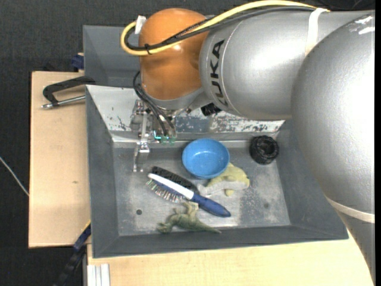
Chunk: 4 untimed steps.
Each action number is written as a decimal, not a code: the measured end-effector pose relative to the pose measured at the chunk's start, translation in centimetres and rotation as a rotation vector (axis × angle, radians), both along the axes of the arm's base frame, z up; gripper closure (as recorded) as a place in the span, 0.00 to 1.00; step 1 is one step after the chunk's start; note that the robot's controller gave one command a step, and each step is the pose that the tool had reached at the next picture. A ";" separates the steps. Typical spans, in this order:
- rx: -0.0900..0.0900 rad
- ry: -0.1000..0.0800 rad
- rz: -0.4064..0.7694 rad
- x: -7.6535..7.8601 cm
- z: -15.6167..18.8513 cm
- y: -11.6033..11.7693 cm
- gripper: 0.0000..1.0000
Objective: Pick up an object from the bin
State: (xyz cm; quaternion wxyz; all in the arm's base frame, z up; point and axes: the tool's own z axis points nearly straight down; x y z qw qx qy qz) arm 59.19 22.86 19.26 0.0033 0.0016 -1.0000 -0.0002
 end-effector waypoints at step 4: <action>0.005 -0.023 -0.079 -5.9 -11.7 -12.1 1.00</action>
Offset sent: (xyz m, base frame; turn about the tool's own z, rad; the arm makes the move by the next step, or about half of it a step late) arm -0.0290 -0.0594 -0.1226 0.0277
